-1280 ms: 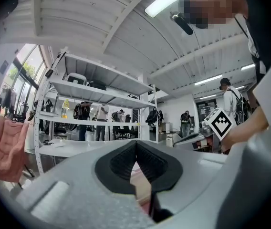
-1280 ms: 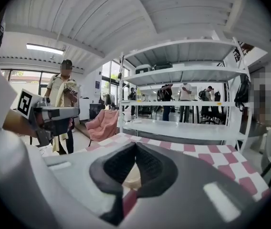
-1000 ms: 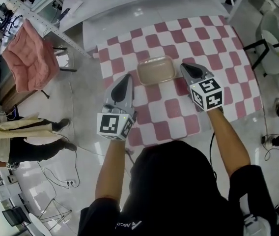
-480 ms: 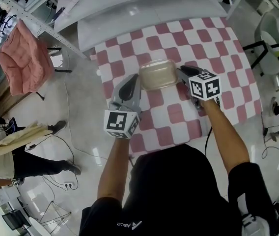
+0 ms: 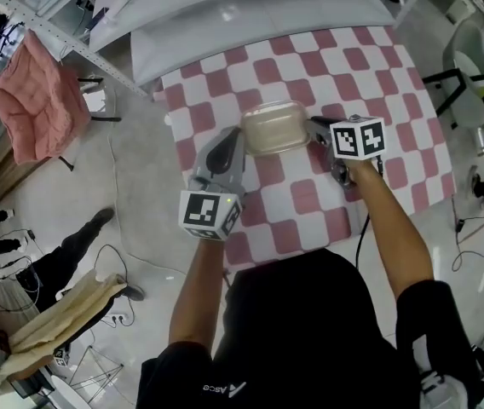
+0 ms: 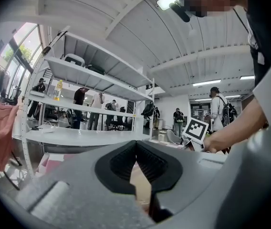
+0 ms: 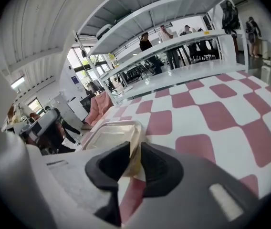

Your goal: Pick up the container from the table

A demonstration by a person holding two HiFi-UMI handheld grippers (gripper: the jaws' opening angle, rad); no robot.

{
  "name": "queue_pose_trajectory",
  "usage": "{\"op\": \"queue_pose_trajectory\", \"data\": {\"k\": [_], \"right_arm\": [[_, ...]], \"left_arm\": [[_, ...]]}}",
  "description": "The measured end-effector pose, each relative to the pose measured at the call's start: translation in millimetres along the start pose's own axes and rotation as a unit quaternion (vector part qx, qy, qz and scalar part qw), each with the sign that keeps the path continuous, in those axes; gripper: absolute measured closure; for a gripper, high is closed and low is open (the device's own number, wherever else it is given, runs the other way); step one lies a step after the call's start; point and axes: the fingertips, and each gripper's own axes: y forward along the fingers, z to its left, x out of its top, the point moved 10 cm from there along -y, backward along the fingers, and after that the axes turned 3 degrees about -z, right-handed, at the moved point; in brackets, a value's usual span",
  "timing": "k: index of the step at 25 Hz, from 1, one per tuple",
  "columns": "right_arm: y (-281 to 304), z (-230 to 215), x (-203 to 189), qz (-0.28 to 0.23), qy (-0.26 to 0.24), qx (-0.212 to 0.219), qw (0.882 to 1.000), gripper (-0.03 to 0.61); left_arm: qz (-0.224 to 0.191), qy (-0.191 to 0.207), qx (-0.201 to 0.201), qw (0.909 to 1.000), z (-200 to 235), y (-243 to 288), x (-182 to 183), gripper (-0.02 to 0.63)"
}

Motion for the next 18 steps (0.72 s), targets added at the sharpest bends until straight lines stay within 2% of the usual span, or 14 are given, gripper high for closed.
{"op": "queue_pose_trajectory", "data": {"k": [5,12,18], "right_arm": [[-1,-2,-2,-0.009,0.058,-0.008,0.998,0.534],[-9,4,-7,-0.036,0.074,-0.024,0.996,0.541],[-34,8,-8,-0.079,0.101,-0.023,0.991,0.543]], "left_arm": [[0.0,-0.002,0.001,1.0,-2,2,-1,0.603],[-0.003,0.001,0.006,1.0,-2,-5,5,0.603],[-0.01,0.005,0.005,0.9999,-5,-16,12,0.603]]}}
